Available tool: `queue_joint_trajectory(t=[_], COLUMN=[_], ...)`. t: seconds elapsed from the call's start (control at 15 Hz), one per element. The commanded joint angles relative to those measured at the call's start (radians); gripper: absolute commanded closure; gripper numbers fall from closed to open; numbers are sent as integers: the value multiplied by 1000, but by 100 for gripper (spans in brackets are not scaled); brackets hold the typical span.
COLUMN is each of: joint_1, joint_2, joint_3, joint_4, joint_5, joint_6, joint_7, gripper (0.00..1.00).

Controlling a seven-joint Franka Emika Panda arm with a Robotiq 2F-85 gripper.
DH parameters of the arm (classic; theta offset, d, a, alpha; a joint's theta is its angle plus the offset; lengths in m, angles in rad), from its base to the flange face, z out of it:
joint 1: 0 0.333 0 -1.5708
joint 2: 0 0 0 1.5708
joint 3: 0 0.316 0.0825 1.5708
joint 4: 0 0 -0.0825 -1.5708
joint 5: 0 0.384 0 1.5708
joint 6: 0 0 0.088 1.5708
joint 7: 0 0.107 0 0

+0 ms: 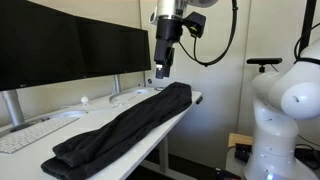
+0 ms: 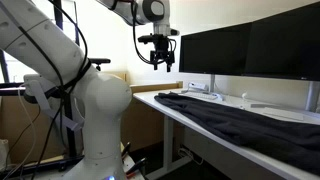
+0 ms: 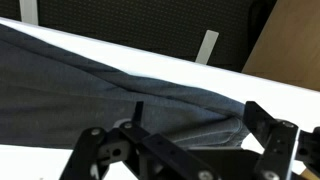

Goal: Fold the pants in half twice

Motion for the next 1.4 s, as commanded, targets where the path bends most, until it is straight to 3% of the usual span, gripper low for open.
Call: queue_joint_trajectory(t=[0.0, 1.0, 1.33], joint_1=[-6, -6, -18], joint_2=[0, 1, 123], joint_3=[5, 5, 89], joint_4=[3, 3, 87], joint_5=[4, 4, -19], joint_6=[-4, -4, 77], joint_7=[-3, -3, 71], gripper=[0, 0, 0])
